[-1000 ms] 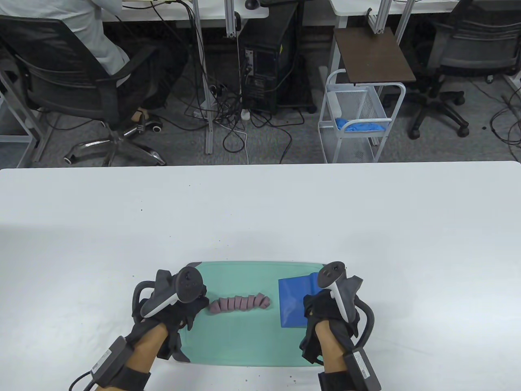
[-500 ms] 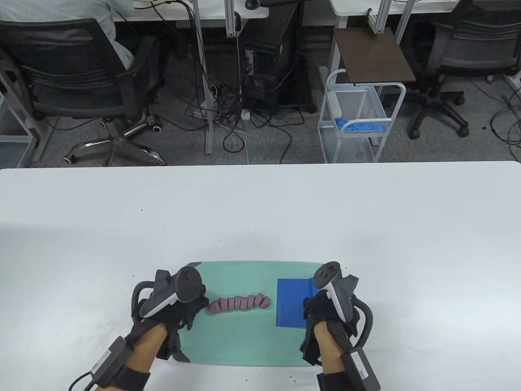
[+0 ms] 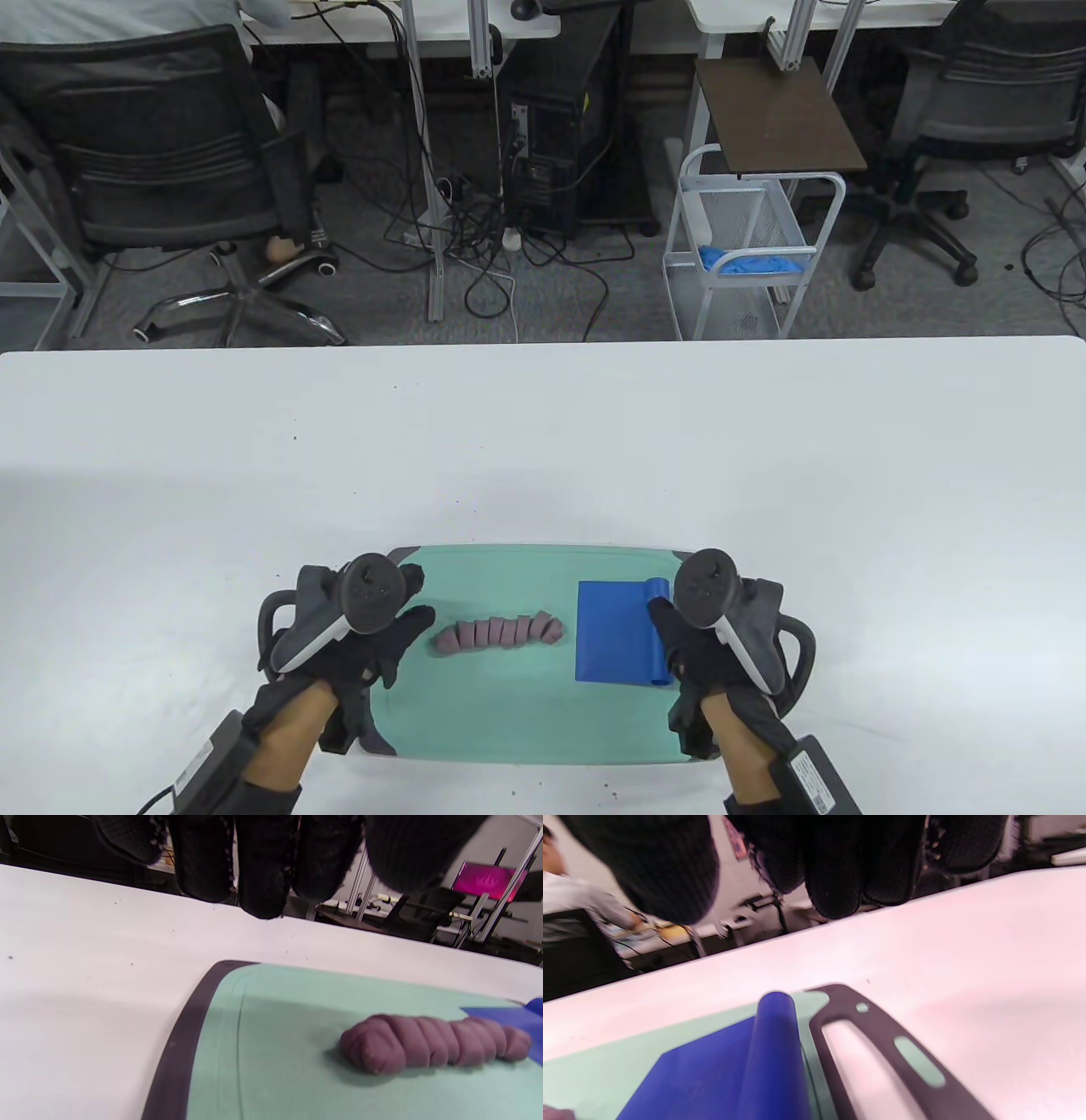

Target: Slice plasticine roll into thin flakes

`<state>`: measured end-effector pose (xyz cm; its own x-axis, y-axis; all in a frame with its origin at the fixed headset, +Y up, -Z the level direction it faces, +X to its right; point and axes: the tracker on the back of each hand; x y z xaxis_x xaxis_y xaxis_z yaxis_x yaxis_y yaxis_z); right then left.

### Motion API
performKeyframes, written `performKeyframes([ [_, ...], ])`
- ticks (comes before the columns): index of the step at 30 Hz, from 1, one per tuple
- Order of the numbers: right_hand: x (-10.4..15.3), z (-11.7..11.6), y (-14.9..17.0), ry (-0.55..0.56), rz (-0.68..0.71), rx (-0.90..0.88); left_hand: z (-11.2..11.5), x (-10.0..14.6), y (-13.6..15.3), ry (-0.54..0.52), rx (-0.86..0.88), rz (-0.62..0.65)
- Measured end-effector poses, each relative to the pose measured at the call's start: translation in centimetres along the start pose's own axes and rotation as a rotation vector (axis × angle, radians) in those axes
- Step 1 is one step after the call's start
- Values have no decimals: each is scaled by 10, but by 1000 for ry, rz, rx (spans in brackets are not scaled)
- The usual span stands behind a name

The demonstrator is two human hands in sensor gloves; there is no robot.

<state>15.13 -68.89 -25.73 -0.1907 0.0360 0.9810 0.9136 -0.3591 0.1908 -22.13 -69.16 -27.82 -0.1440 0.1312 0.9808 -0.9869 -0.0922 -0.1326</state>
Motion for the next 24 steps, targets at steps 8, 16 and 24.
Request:
performKeyframes([
  [8,4,-2,14,13,219,-39,-4,25,9,-53,31,9],
  [16,2,-21,29,-55,214,-46,11,40,21,-107,73,32],
  [24,-2,-27,41,-139,150,-51,29,31,26,-22,39,29],
])
Point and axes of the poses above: the tracker on the back of each hand, its own y axis roughly to the little-finger side, its own x axis roughly from the fingertips to the wrist, z = x × y, and after that the axes turned 6 degrees about -x, right-handed
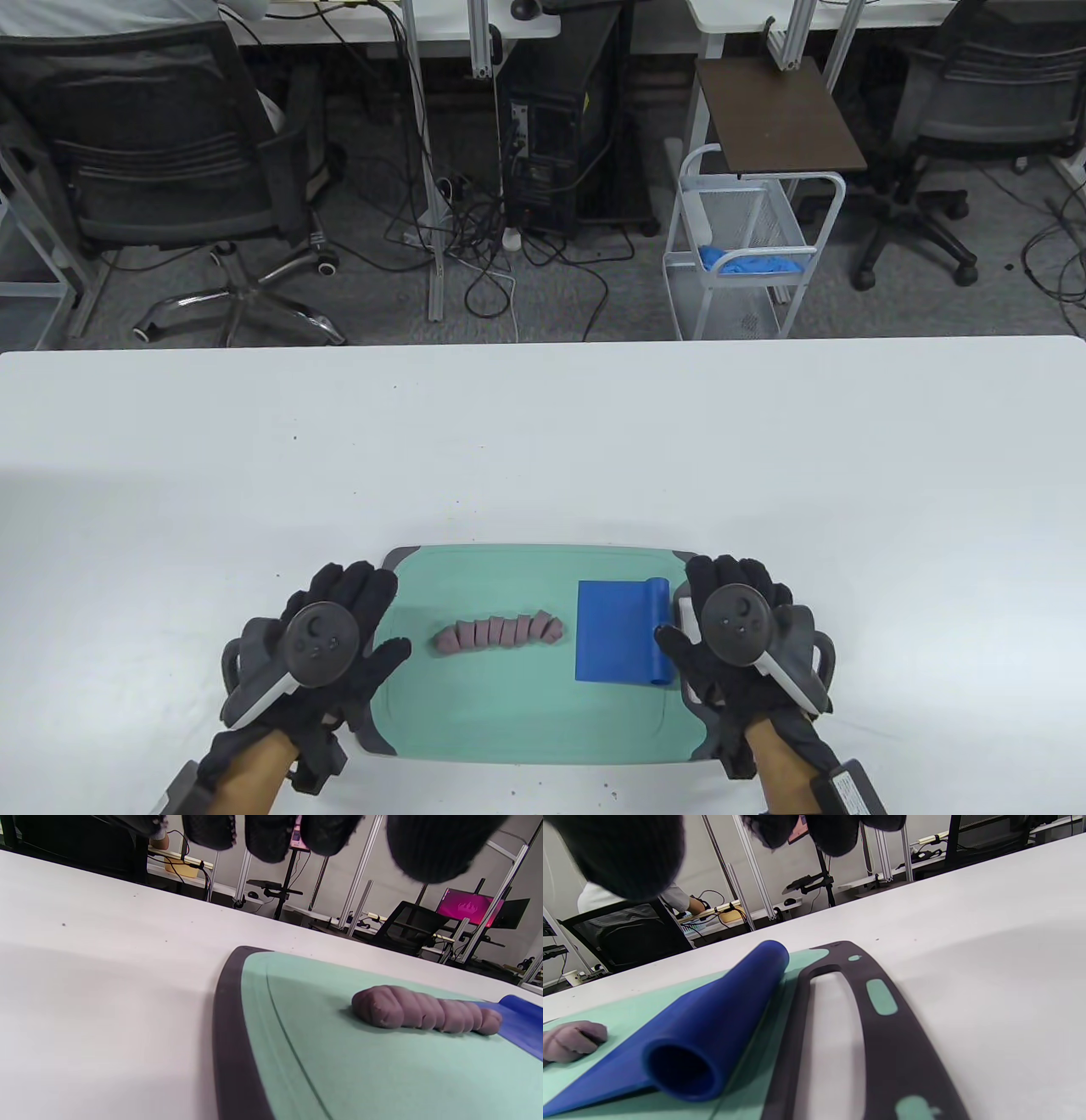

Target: Slice plasticine roll into thin flakes

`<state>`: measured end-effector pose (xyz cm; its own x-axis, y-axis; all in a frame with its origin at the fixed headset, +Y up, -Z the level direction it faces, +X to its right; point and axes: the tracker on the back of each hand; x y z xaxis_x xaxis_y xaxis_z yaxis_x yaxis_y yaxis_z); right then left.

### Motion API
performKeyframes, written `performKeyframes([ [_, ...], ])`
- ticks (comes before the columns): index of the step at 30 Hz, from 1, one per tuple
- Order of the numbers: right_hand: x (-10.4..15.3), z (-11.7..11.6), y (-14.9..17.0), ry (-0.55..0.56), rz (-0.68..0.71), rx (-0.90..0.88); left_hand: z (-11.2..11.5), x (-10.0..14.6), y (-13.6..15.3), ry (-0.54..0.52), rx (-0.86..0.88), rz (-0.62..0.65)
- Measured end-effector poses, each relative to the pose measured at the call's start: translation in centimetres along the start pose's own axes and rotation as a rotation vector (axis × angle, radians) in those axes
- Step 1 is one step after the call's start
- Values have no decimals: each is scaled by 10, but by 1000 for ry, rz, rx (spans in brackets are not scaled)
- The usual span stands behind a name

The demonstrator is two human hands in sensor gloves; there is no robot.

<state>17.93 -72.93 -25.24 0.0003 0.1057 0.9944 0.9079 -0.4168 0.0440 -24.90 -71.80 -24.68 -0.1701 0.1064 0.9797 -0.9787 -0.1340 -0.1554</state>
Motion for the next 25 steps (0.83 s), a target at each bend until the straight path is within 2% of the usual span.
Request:
performKeyframes([
  [10,-6,-12,10,-76,-65,-8,16,-9,10,101,1,-32],
  [25,-6,-15,7,-107,-79,6,19,-10,11,131,-11,-46],
])
Point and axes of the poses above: the tracker on the back of each hand, its own y axis roughly to the little-finger side, its own x axis roughly from the fingertips to the wrist, z = x × y, and after that the axes turned 6 degrees about -x, right-handed
